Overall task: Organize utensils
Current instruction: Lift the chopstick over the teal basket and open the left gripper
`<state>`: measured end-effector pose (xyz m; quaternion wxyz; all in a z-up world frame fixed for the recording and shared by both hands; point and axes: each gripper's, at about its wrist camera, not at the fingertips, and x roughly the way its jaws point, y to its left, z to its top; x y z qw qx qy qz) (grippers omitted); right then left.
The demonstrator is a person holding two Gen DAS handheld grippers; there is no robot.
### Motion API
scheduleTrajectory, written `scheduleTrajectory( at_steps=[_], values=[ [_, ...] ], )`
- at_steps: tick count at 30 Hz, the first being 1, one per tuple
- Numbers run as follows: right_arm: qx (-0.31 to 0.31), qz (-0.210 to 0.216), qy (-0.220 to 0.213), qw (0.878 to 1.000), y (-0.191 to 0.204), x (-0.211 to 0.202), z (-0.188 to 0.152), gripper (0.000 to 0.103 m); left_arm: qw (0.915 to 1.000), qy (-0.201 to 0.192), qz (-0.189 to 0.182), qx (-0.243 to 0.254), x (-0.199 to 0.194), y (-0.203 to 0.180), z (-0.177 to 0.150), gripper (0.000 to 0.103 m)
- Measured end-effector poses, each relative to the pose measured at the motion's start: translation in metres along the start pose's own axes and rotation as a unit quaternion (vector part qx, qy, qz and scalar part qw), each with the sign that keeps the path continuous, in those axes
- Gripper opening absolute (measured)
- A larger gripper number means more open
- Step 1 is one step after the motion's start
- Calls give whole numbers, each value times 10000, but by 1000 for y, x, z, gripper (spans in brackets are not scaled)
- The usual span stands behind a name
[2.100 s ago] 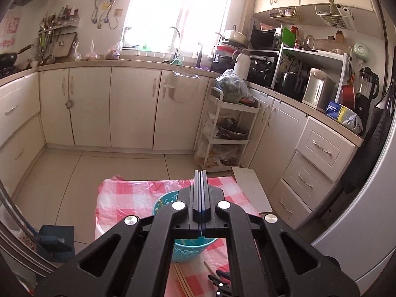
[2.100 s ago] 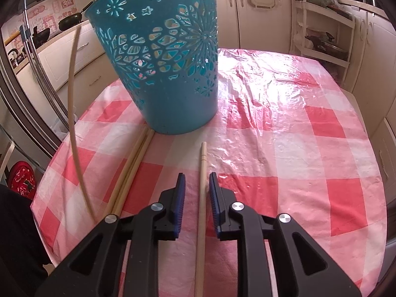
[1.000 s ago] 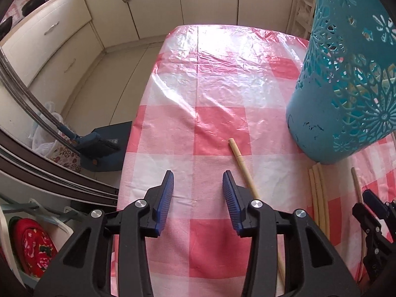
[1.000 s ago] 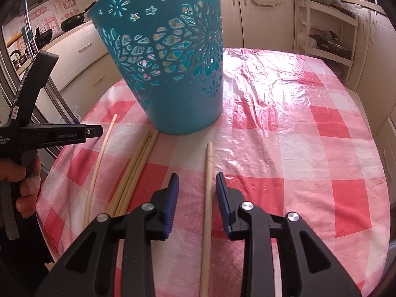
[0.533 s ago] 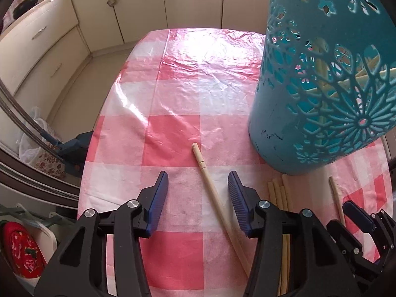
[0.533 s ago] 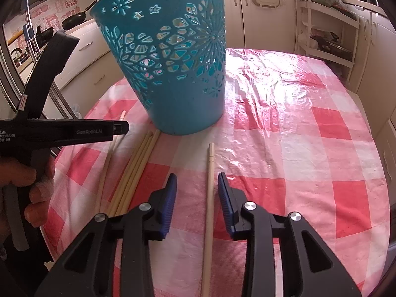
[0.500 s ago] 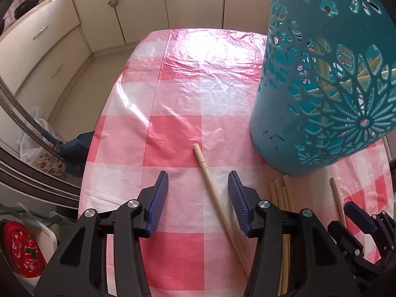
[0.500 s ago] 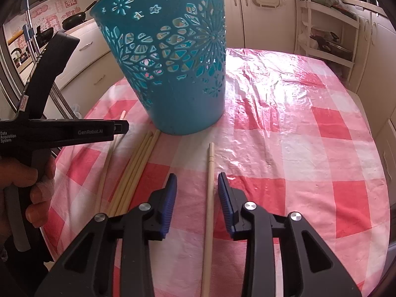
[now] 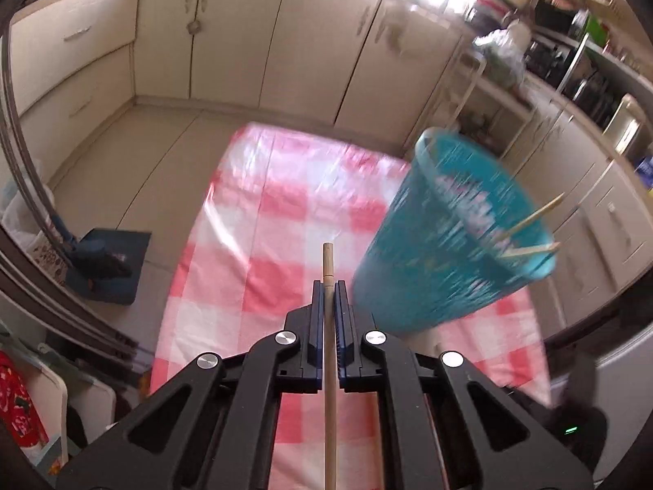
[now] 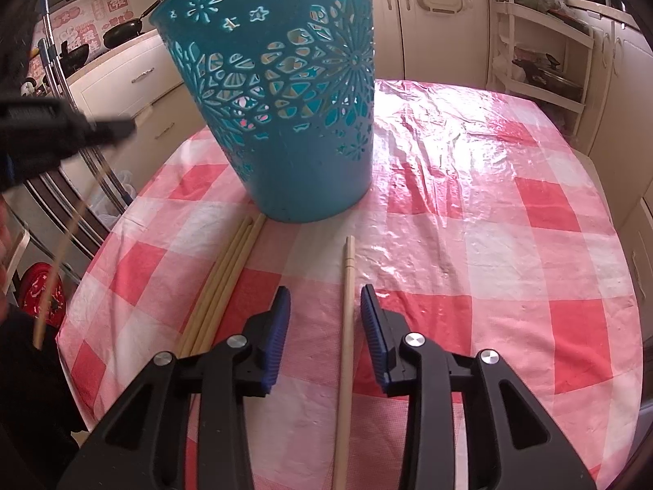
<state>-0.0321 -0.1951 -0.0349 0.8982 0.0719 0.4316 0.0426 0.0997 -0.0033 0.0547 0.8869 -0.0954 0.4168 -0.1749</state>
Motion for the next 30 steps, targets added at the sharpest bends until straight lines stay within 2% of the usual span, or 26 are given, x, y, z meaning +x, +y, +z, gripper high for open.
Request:
scheduleTrajectory(
  at_steps=[3, 5, 7, 11, 13, 18, 24, 26, 28, 30],
  values=[
    [-7, -7, -2, 10000, 1, 0, 0, 36, 9929, -1041, -560, 106, -53, -29, 36, 5],
    [3, 5, -4, 10000, 0, -1, 0, 36, 9816, -1701, -833, 247, -76, -54, 59, 5],
    [10, 18, -4, 10000, -1, -1, 0, 36, 9701, -2245, -798, 471, -84, -79, 73, 5],
    [29, 44, 1, 10000, -1, -1, 0, 36, 9579, -2749, -554, 615, -63, -109, 90, 5],
    [31, 44, 4, 10000, -1, -1, 0, 36, 9570, -2798, -359, 672, -44, -117, 91, 5],
    [42, 76, 14, 10000, -2, -1, 1, 37, 9655, -2488, -16, 766, 5, -122, 84, 5],
    [93, 140, 28, 9999, -5, 0, 2, 37, 9726, -2058, 172, 1064, 21, -109, 59, 7],
    [160, 217, 41, 9996, -8, 0, 2, 37, 9730, -1962, 290, 1180, 16, -104, 52, 19],
    [369, 395, 72, 9985, -16, -1, 3, 37, 9706, -2023, 494, 1207, -1, -93, 45, 52],
    [727, 611, 83, 9954, -29, -3, 3, 37, 9662, -2220, 650, 1137, -25, -78, 38, 67]
  ],
)
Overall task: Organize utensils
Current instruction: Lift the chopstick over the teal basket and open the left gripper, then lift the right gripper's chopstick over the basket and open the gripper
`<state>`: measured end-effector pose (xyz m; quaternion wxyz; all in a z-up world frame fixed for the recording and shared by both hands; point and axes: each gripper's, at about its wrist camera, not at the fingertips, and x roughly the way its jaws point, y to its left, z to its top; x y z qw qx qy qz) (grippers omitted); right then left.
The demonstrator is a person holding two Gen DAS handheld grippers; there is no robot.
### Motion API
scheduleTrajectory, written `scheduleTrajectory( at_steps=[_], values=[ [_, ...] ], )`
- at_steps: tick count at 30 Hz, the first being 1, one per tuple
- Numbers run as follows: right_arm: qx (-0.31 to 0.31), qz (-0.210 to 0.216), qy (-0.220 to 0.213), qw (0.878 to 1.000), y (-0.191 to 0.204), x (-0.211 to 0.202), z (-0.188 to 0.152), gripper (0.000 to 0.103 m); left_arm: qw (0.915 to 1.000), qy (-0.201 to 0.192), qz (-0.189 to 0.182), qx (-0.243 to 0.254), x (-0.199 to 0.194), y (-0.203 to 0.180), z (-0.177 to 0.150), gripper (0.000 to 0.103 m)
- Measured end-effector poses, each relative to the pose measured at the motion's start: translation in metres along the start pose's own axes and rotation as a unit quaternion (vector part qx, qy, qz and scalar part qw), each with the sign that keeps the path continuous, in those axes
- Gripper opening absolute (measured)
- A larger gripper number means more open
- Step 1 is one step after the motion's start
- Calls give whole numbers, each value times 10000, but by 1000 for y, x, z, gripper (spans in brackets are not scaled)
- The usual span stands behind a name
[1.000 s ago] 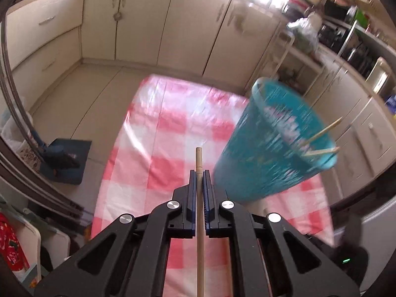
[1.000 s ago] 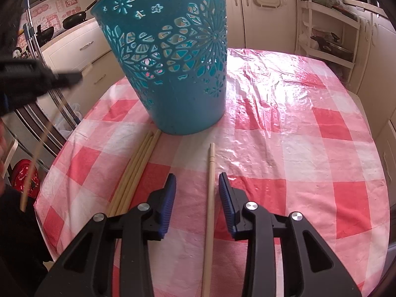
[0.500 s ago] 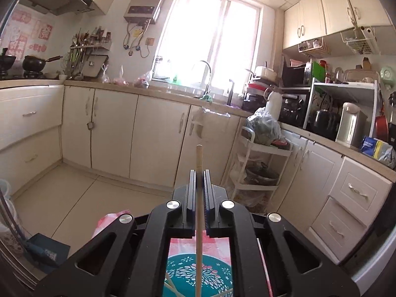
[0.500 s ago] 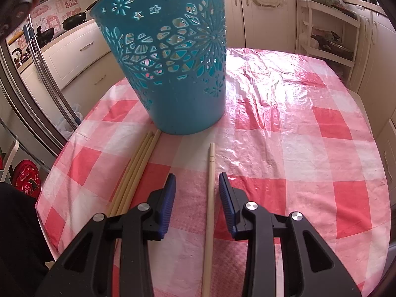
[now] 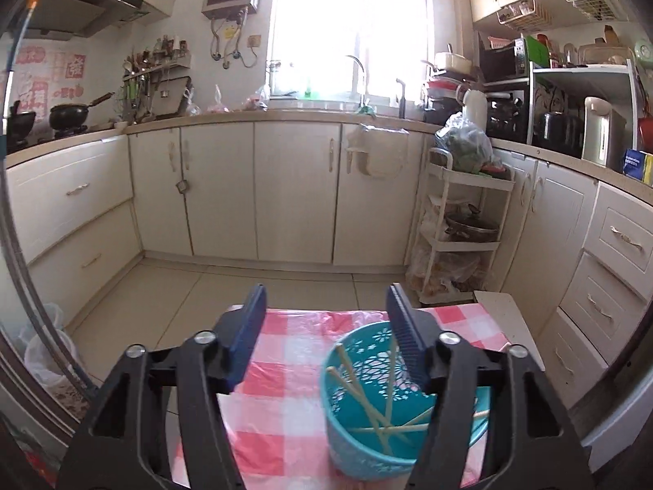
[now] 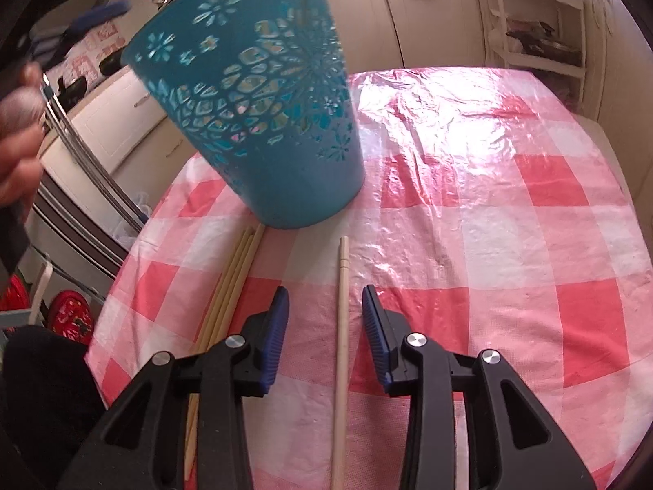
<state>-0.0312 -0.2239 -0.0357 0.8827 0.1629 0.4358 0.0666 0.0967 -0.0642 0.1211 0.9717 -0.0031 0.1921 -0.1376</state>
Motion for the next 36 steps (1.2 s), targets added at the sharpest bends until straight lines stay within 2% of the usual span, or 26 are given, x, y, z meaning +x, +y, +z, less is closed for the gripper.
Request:
scheduleTrajectory(
  at_steps=[1, 2, 6, 9, 11, 13, 15, 17, 19, 21, 22, 29, 33, 36],
  values=[
    [188, 116, -8, 9998, -7, -1, 0, 37, 9999, -83, 81, -40, -10, 10, 1, 75],
    [289, 158, -20, 9995, -11, -3, -1, 35, 9996, -171, 199, -114, -21, 23, -1, 78],
    [-165, -268, -39, 9995, 4, -2, -4, 34, 9965, -202, 600, -553, -39, 72, -13, 86],
    [-580, -647, -1, 9962, 20, 4, -4, 34, 9914, 114, 848, -992, -31, 105, -29, 87],
    [-734, -831, 32, 9938, 24, 6, -3, 34, 9836, 585, 1002, -1378, -19, 125, -35, 87],
    [-1049, -1129, 81, 9880, 34, 9, -7, 34, 9799, 868, 1045, -1460, -10, 134, -39, 87],
    [-1205, -1271, 111, 9845, 40, 10, -9, 34, 9796, 958, 1139, -1352, -8, 136, -41, 87],
    [-1138, -1248, 144, 9855, 37, 7, -11, 32, 9809, 1011, 1112, -1238, -7, 134, -43, 87],
    [-1132, -1219, 154, 9859, 35, 4, -12, 24, 9823, 1018, 1090, -1135, -8, 130, -44, 88],
    [-1083, -1213, 133, 9866, 32, 2, -12, 8, 9836, 1019, 1071, -1036, -9, 125, -44, 90],
    [-1021, -1213, 111, 9873, 29, 0, -12, 6, 9842, 1009, 1078, -979, -10, 123, -44, 92],
    [-239, -758, -1, 9968, 6, -16, -13, 6, 9865, 1041, 1077, -663, -10, 107, -42, 95],
    [78, -282, -263, 9992, 3, -43, -6, 6, 9868, 1097, 1038, -580, -8, 102, -43, 95],
    [69, 24, -529, 9986, 11, -68, 1, 6, 9868, 1134, 1027, -526, -7, 98, -45, 95]
  ],
)
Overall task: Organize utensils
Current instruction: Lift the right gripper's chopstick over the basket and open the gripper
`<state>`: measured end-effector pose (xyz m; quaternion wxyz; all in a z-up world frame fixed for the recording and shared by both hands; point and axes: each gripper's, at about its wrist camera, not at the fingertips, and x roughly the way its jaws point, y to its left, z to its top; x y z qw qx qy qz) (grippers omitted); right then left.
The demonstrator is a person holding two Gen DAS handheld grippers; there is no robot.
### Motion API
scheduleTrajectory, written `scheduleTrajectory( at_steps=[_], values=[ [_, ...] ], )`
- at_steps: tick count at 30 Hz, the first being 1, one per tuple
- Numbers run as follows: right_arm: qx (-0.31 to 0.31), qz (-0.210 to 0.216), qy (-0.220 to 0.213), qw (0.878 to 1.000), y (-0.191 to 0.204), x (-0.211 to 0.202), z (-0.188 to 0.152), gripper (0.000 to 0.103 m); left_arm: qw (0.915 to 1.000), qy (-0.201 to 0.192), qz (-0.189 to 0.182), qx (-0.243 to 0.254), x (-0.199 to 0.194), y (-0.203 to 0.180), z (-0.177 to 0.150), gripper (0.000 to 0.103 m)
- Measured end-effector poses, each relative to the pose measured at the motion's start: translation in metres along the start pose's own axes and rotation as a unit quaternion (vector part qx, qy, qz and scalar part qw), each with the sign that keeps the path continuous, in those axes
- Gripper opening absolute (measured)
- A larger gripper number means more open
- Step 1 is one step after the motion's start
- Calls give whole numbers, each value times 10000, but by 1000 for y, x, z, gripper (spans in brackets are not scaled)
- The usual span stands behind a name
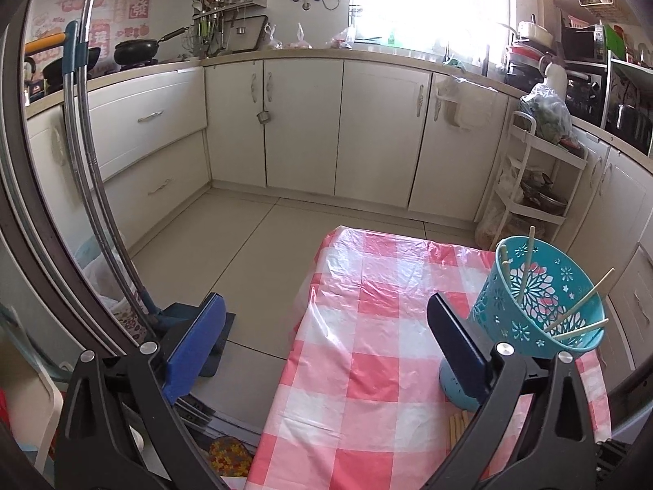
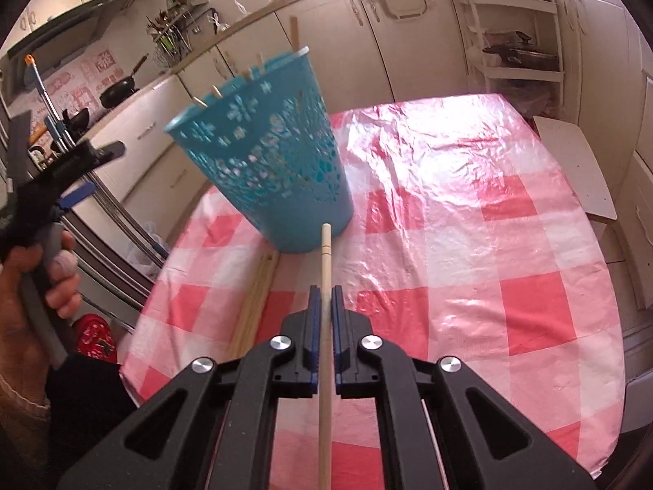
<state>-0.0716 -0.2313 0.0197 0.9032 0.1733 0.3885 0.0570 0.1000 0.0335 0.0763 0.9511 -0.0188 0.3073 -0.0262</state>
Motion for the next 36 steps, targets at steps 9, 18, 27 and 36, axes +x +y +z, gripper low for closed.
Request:
scheduleTrajectory(
  at_steps=[9, 18, 27, 36],
  values=[
    [300, 901, -821, 9921, 20, -55, 53, 6, 10000, 65, 6, 41, 0, -4, -3, 95],
    [196, 1092, -1845, 9765, 64, -55, 141, 6, 9999, 157, -41, 54, 3, -4, -6, 95],
    [324, 441, -2453, 9679, 75, -13, 188, 6, 9997, 240, -94, 34, 8, -5, -5, 95],
    [105, -36, -2020, 9793, 70, 25, 180, 6, 9994, 331, -122, 32, 13, -5, -6, 95]
  ],
)
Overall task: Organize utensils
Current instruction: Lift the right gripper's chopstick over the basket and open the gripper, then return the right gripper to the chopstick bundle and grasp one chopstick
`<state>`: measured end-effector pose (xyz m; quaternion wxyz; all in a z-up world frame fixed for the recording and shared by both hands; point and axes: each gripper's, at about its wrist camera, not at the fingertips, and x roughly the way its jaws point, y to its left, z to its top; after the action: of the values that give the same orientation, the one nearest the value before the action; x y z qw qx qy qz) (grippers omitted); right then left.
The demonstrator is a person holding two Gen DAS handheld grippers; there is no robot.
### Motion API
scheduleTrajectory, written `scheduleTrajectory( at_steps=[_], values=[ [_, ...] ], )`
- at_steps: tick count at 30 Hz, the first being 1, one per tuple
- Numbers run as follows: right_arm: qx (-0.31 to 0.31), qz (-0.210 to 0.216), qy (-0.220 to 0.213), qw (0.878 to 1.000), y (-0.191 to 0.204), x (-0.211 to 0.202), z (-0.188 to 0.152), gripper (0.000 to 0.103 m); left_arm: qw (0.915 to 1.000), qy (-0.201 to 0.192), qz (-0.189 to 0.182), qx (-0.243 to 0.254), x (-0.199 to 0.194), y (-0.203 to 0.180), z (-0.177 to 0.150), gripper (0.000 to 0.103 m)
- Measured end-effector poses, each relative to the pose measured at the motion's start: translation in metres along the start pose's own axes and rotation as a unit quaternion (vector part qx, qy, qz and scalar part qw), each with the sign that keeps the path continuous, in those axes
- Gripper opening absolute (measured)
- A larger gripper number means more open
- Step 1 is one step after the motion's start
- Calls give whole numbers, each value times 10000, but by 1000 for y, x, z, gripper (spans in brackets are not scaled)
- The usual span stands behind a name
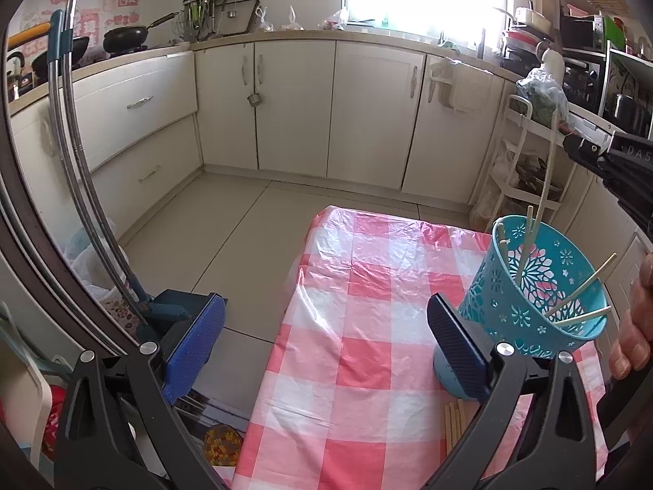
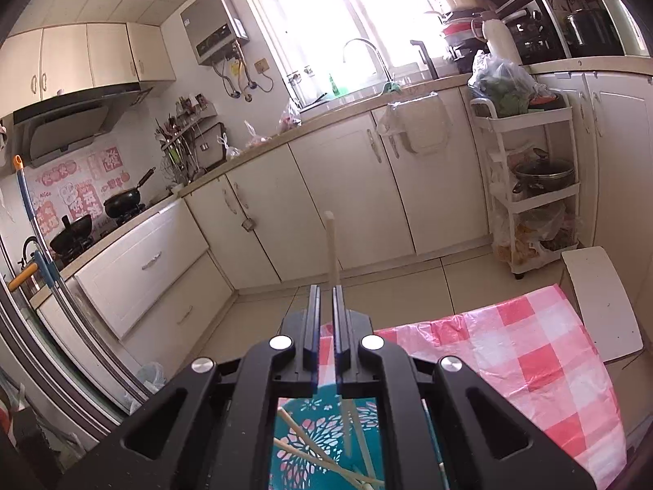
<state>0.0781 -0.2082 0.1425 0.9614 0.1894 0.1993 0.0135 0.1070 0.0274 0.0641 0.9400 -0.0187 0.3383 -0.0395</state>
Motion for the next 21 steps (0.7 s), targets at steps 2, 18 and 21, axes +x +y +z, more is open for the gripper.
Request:
scheduleTrajectory(
  at_steps=[2, 18, 21],
  values=[
    [-143, 34, 139, 9998, 1, -2, -6, 6, 10000, 20, 8, -5, 1, 0, 0, 95],
    [-1146, 56, 687, 9910, 9, -116, -102, 29, 9995, 256, 23, -167, 10, 8, -5, 95],
    [-1294, -61, 1191, 9844, 5, -107, -139, 29, 9995, 306, 51, -98, 11, 6, -7, 95]
  ],
)
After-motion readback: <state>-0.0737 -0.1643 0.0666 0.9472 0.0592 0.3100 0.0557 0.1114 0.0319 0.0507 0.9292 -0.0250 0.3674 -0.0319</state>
